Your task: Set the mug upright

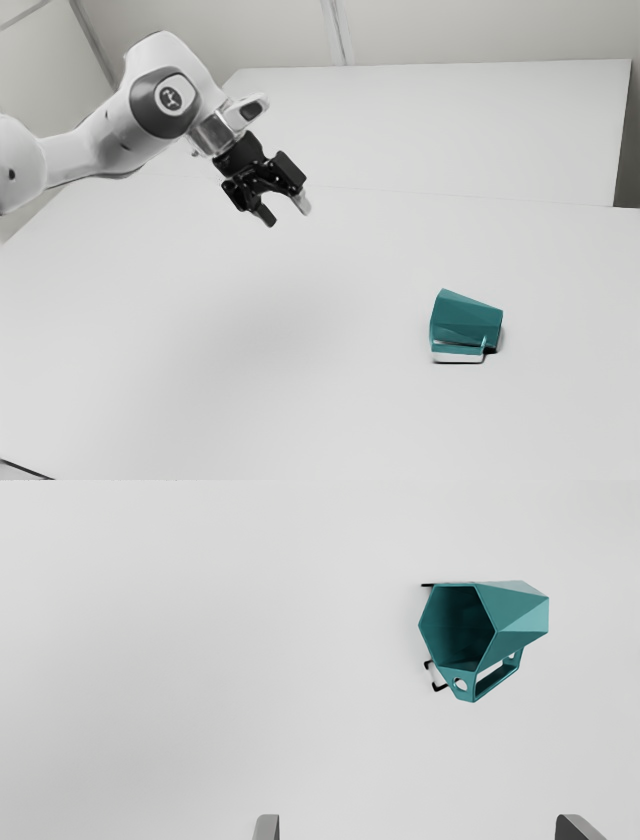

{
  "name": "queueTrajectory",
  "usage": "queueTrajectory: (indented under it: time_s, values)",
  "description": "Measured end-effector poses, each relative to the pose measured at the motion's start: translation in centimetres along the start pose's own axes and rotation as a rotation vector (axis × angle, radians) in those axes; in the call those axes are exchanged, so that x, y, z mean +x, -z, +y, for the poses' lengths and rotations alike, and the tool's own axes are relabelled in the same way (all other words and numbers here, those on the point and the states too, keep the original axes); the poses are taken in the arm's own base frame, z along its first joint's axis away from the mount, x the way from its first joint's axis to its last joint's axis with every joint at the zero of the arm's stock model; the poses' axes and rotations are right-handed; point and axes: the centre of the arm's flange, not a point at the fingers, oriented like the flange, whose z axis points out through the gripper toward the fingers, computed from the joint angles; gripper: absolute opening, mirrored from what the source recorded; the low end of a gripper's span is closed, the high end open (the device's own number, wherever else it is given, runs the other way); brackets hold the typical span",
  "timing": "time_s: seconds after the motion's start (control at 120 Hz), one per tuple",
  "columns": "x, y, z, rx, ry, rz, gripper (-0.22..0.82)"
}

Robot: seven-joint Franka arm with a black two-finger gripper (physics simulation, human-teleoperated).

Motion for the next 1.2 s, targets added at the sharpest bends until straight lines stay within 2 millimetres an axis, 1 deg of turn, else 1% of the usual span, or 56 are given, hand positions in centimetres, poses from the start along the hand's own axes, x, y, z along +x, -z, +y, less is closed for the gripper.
queueTrajectory:
  time_s: [0.067,0.167,0.275,0.375,0.433,0.5,0.65,0.692,0.825,0.892,1.042,1.167,1.2]
  values:
    - [0.0,-2.2,1.3,-0.033,-0.007,0.006,0.6]
    - [0.6,-5.9,3.4,-0.067,-0.027,0.002,0.6]
    - [1.4,-10.7,5.3,-0.112,-0.033,-0.008,0.6]
    - [2.1,-13.4,5.0,-0.139,-0.003,-0.006,0.6]
    - [2.4,-15.0,5.2,-0.162,0.01,-0.009,0.6]
    - [2.8,-16.8,4.9,-0.182,0.035,-0.007,0.6]
    - [3.8,-21.7,4.4,-0.248,0.1,0.003,0.6]
    - [3.8,-22.4,4.5,-0.267,0.115,0.011,0.6]
    - [3.5,-23.6,6.1,-0.311,0.122,0.029,0.6]
    - [3.2,-24.6,6.7,-0.327,0.126,0.024,0.6]
    - [3.0,-27.4,7.0,-0.374,0.169,0.011,0.6]
    - [3.1,-28.2,7.5,-0.41,0.187,0.017,0.6]
    - [3.2,-28.2,7.6,-0.418,0.193,0.019,0.58]
